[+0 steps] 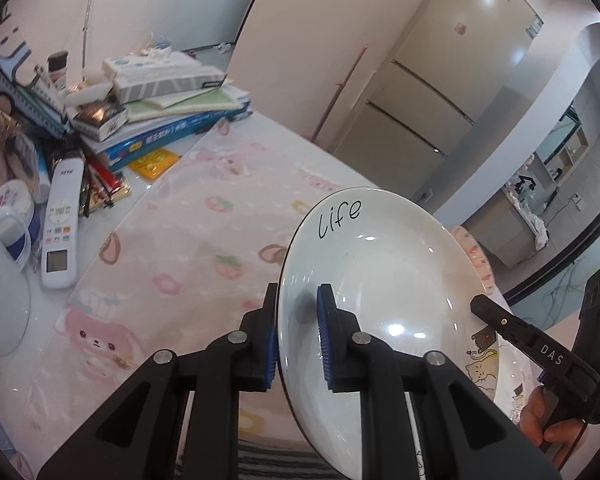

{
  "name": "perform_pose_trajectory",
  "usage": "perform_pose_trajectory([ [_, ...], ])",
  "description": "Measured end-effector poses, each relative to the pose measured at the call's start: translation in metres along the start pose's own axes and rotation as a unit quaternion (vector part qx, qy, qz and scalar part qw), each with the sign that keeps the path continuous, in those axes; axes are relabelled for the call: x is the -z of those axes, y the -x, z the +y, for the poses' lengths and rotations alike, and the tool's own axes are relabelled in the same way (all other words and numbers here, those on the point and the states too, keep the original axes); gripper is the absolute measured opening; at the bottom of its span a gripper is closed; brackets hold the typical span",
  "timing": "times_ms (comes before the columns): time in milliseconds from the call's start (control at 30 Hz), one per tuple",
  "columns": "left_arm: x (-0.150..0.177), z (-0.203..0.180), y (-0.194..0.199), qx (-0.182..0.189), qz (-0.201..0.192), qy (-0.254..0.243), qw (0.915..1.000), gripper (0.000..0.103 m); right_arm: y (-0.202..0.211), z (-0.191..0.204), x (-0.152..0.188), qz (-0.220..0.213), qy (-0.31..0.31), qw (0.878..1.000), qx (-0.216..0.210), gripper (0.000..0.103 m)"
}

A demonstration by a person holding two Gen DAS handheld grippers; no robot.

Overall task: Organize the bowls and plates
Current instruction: 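Carry the white plate with both tools onto another white plate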

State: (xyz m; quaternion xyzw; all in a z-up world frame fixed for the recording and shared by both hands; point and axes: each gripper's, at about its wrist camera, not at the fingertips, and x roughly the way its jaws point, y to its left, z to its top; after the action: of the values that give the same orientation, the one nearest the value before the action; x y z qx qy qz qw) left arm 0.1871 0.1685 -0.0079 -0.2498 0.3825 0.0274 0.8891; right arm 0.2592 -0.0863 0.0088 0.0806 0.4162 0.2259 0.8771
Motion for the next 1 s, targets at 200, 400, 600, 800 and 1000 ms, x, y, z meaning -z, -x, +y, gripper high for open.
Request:
perform_pose_trajectory([
  [200, 0.0, -0.038, 0.015, 0.019, -0.008, -0.024, 0.9995, 0.014, 0.052, -0.017, -0.003, -0.03, -0.003, 0.999, 0.013, 0.014],
  [400, 0.007, -0.081, 0.026, 0.042, -0.011, -0.051, 0.9977, 0.014, 0.099, -0.039, 0.0, -0.059, -0.012, 0.998, 0.036, 0.014],
  [600, 0.019, -0.11, 0.031, 0.058, -0.013, -0.06, 0.9964, 0.014, 0.13, -0.061, 0.011, -0.074, -0.027, 0.996, 0.04, 0.014],
  [800, 0.029, -0.13, 0.027, 0.056, -0.009, -0.081, 0.9951, 0.014, 0.139, -0.08, 0.023, -0.08, -0.042, 0.995, 0.041, 0.014],
  [1000, 0.038, -0.137, 0.018, 0.052, 0.003, -0.088, 0.9948, 0.014, 0.132, -0.093, 0.03, -0.069, -0.054, 0.995, 0.043, 0.014],
])
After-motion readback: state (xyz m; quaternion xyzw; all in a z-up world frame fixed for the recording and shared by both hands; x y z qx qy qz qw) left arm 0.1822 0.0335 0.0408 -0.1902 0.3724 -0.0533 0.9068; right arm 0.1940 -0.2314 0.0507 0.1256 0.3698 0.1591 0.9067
